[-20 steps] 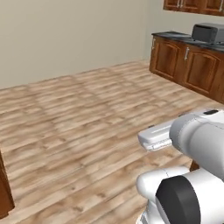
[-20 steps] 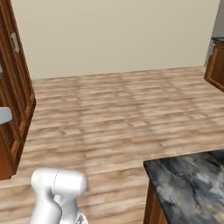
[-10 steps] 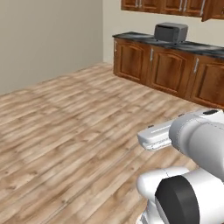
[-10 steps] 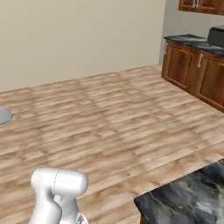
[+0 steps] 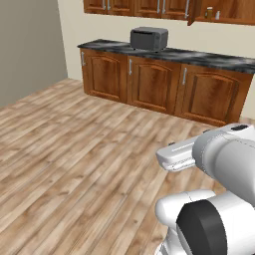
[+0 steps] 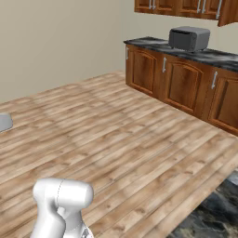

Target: Collect the turmeric, ketchup, and shaker from the cabinet and place them next to the stove.

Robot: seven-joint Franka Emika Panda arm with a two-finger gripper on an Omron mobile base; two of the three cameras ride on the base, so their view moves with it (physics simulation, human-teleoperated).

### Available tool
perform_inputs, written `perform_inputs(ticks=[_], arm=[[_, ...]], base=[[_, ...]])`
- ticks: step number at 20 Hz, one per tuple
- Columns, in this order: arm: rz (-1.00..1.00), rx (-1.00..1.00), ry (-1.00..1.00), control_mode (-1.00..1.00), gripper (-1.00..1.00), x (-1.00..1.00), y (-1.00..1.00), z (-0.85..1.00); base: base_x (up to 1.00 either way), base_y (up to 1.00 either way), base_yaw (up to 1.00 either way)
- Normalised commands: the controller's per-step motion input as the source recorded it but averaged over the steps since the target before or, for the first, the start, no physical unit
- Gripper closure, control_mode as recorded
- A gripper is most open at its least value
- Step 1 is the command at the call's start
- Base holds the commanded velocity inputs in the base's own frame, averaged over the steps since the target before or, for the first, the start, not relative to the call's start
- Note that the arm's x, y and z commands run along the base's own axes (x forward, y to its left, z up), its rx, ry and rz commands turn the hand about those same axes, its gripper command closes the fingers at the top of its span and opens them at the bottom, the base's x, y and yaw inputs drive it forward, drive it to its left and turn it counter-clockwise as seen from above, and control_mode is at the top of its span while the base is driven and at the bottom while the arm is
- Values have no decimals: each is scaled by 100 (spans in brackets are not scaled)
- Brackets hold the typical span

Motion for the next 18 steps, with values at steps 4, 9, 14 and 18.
perform_inputs(ticks=[4, 9, 14, 18], arm=[[0, 0, 0, 100, -100, 0, 0, 0], [0, 0, 0, 100, -100, 0, 0, 0], [0, 0, 0, 100, -100, 0, 0, 0], [0, 0, 0, 100, -100, 0, 0, 0]], base=[[100, 1, -46], [99, 7, -48], [100, 11, -45], [100, 10, -42]])
